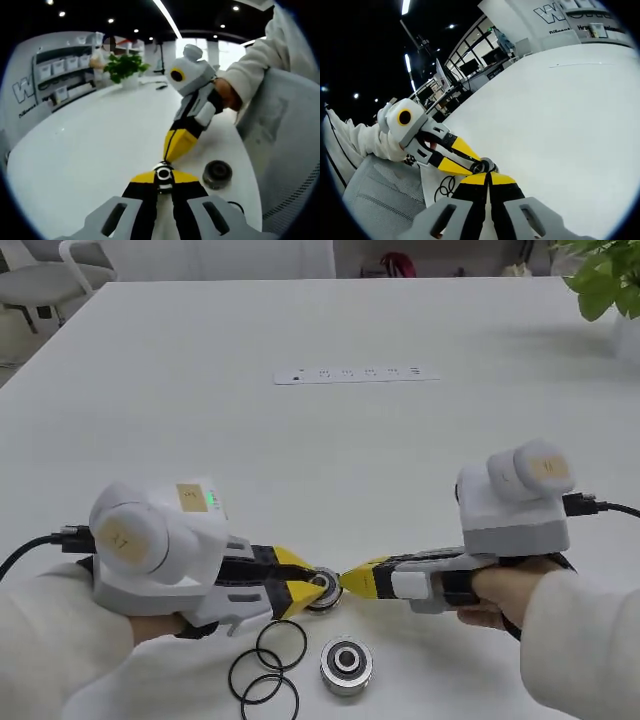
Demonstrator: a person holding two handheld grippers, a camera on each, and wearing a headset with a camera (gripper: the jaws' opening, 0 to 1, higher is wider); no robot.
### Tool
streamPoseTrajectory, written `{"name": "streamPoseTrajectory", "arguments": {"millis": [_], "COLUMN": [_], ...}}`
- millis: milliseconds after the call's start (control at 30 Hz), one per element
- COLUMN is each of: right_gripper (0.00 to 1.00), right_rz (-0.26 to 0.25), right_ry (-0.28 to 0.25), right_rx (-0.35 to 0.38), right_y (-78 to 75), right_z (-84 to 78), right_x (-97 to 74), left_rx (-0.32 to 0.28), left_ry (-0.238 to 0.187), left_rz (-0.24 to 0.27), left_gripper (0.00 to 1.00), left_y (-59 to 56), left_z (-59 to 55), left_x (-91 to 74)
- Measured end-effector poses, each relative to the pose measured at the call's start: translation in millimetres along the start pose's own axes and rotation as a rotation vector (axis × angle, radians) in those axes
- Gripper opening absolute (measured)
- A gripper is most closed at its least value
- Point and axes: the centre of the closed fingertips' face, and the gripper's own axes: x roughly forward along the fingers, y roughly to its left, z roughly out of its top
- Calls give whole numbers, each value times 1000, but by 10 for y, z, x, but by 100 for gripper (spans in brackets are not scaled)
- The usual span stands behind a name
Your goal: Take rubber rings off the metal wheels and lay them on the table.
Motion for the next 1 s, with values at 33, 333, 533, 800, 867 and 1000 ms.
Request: {"name": "streamPoseTrajectory", "arguments": {"millis": [33, 333, 533, 800, 867, 1000], "right_gripper": [0, 0, 0, 0, 0, 0], "right_rz": [1, 8, 13, 34, 40, 49], "right_ry": [0, 6, 7, 1, -1, -3], "right_rx": [3, -5, -12, -18, -20, -31], "right_y": [11, 68, 105, 142, 156, 181], "right_z": [0, 23, 29, 50, 56, 65], "right_x": [-1, 9, 5, 8, 11, 23], "left_rx": [0, 3, 6, 8, 9, 13], "left_ry": [-1, 2, 1, -1, -1, -2], "left_rz": [1, 4, 2, 2, 1, 1], "left_gripper": [11, 11, 11, 11, 11, 11], "left_y": [-1, -1, -6, -9, -10, -11], "left_z": [0, -3, -2, 1, 1, 2], "left_x": [0, 1, 3, 5, 5, 4]}}
